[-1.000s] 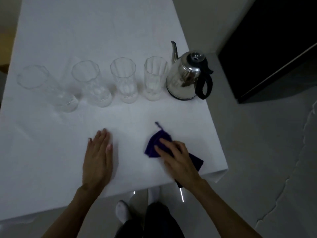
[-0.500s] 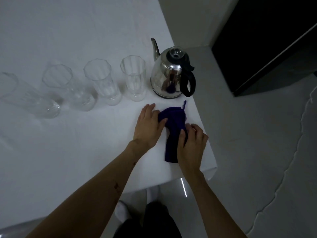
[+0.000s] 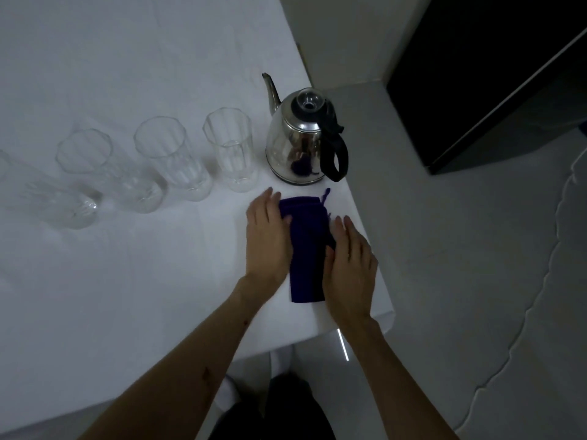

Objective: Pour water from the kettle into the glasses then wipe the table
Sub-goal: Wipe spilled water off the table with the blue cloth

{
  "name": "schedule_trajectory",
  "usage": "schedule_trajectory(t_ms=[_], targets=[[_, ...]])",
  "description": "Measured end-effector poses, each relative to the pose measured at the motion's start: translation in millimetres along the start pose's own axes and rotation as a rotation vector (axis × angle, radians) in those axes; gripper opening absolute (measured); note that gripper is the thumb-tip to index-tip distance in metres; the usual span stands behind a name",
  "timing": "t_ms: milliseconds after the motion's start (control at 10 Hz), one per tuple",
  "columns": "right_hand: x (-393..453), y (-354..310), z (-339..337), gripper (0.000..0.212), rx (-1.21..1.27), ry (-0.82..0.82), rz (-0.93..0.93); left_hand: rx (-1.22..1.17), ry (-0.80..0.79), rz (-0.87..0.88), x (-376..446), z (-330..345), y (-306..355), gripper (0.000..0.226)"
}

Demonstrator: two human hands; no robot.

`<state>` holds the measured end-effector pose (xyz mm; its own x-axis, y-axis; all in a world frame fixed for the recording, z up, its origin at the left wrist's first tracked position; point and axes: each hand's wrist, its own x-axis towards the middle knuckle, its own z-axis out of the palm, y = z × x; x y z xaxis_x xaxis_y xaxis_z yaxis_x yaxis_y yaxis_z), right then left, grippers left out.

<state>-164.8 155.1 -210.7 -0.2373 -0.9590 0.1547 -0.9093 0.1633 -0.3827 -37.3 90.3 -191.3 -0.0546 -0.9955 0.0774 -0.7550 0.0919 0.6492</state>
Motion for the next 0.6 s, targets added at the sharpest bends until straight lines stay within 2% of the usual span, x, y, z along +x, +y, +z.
schedule_trajectory(t_ms=[100,200,400,600], targets=[[0.9,11.7,4.2,0.056,-0.061,-0.156,-0.309,0.133,-0.175,0.222,-43.9,12.8,-7.5,0.049],[-3.3,22.5,13.2,0.057,-0.105,-0.231,-0.304,0.280,-0.278,0.183,-68.5,19.2,-22.2,0.056],[-2.2,15.6,11.1,0.058,-0.115,-0.303,-0.206,0.409,-0.325,0.133,-71.1,16.4,-20.6,0.060],[5.8,-1.4,-12.1,0.060,-0.083,-0.387,-0.167,0.506,-0.454,0.117,-61.8,-11.2,-4.7,0.069]])
